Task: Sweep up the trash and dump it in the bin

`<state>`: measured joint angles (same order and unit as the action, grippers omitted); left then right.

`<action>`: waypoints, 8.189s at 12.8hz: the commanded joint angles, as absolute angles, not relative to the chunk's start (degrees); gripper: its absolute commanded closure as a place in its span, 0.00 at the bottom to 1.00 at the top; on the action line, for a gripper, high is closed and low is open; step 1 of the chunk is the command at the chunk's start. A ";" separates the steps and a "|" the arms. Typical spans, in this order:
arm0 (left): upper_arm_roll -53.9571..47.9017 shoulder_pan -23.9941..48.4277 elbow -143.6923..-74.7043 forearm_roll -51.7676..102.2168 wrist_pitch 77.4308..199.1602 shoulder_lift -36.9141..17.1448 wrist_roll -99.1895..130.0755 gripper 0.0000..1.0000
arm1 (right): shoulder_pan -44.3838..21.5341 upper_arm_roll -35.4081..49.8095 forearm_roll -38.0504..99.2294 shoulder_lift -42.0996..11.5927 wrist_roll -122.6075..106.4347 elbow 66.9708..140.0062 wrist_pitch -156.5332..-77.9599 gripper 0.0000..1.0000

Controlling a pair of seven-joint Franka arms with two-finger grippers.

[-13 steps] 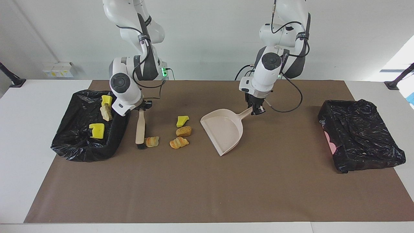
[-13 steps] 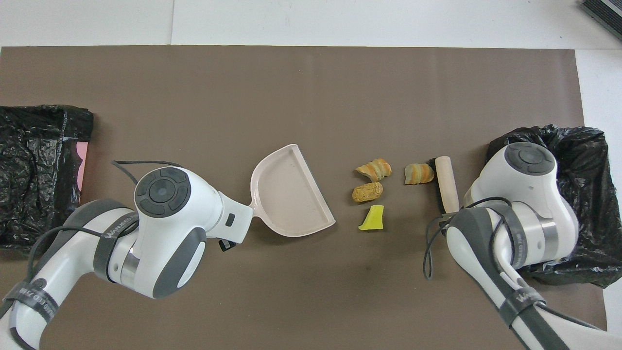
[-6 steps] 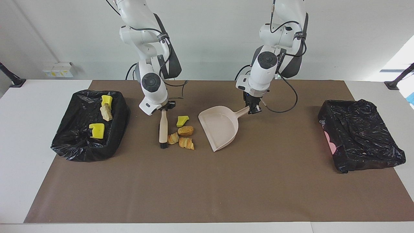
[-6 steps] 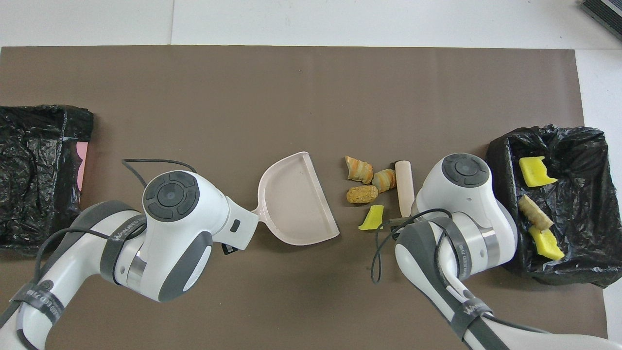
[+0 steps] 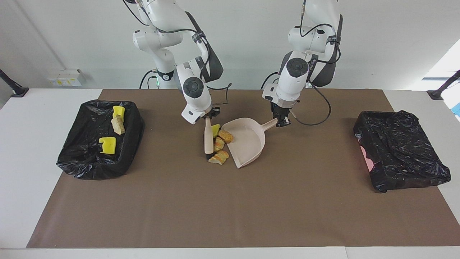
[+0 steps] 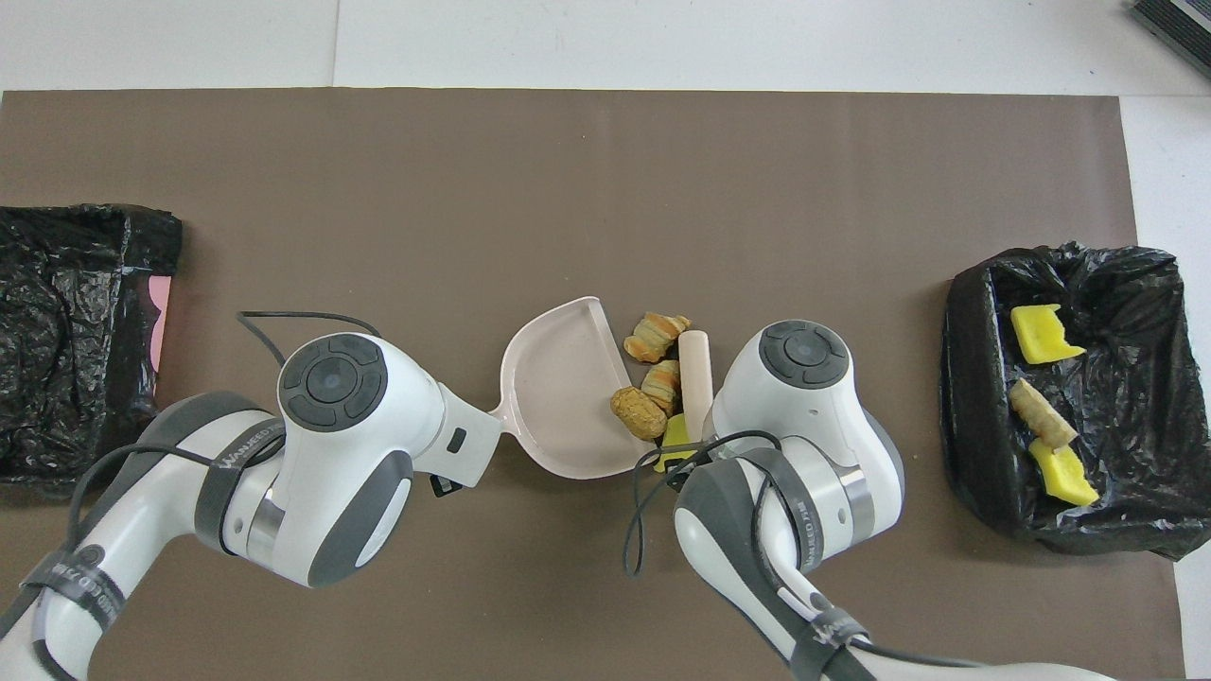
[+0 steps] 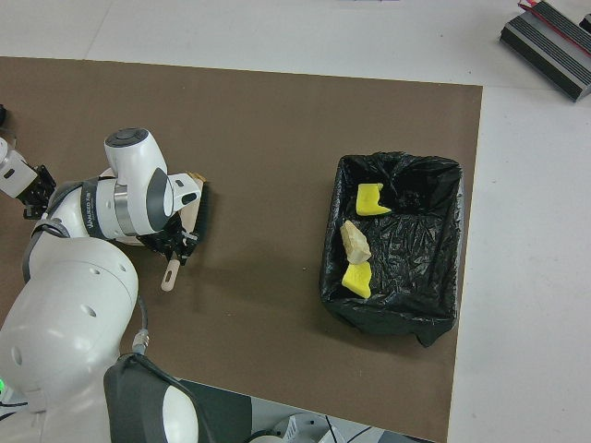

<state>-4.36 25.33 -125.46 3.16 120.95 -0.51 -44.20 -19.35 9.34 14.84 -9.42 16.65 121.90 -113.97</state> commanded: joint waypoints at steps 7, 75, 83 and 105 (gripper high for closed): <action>-3.69 25.14 -128.23 3.78 123.13 1.76 -43.78 1.00 | -21.36 11.51 22.94 -13.80 14.68 111.89 -108.65 1.00; 3.43 -5.24 -100.37 5.80 92.74 10.81 -1.30 1.00 | -39.38 15.12 16.08 -10.81 46.14 119.09 -116.28 1.00; 3.78 -18.09 -103.26 -6.21 86.57 9.15 -24.03 1.00 | -38.85 14.85 13.89 -11.16 46.32 112.87 -109.35 0.00; 2.82 -12.49 -97.23 -50.36 96.59 0.63 -64.94 1.00 | -7.66 14.24 11.69 -7.65 22.87 93.87 -97.91 0.00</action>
<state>2.51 -14.00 -101.99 -48.22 97.13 3.71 -62.29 -10.11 13.83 12.27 -7.62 26.72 94.66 -99.20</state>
